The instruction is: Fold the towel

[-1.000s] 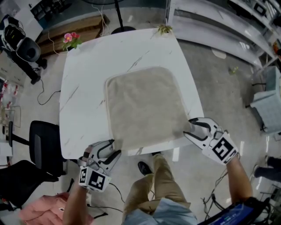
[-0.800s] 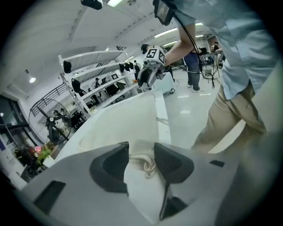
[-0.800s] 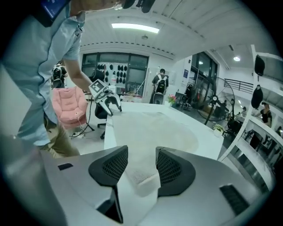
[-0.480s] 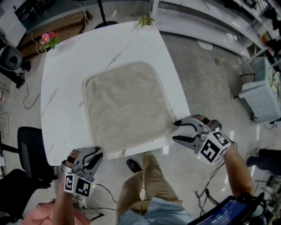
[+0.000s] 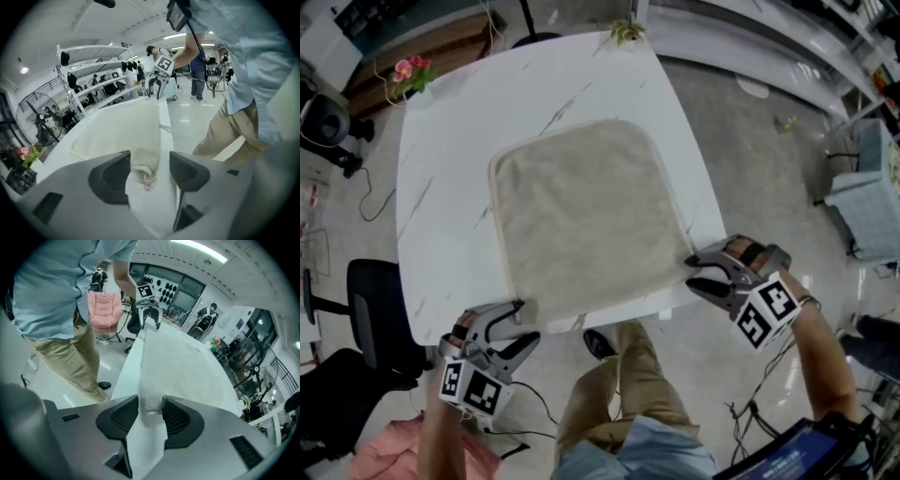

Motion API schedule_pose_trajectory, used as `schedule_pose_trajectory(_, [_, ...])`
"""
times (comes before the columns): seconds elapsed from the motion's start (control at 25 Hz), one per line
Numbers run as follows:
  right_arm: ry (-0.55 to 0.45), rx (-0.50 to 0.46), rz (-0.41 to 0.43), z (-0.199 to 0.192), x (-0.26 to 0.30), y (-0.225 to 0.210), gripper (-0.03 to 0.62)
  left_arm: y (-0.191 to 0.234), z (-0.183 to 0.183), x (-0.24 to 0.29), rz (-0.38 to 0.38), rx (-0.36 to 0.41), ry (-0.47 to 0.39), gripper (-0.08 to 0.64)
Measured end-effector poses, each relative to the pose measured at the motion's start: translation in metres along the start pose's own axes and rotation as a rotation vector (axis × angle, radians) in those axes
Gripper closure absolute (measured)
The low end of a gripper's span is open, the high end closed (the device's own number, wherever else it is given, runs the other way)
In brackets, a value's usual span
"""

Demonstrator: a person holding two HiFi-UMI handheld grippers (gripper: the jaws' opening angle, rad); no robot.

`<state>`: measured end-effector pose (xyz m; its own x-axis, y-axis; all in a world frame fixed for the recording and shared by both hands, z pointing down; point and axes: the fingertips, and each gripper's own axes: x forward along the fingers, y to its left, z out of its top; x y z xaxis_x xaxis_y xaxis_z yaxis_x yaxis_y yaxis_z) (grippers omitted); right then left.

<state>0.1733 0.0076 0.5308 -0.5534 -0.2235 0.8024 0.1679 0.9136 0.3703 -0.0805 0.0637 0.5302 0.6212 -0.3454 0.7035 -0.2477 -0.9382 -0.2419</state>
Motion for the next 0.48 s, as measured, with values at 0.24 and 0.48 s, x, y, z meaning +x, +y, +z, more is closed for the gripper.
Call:
schedule_pose_trajectory(0.24, [-0.003, 0.015, 0.013, 0.0, 0.007, -0.002, 0.425, -0.004, -0.011, -0.002, -0.049, -0.003, 0.023, 0.296])
schedule_pose_trajectory(0.48, [0.002, 0.005, 0.033, 0.0, 0.009, -0.007, 0.437, 0.01, -0.013, 0.003, -0.018, 0.004, 0.04, 0.454])
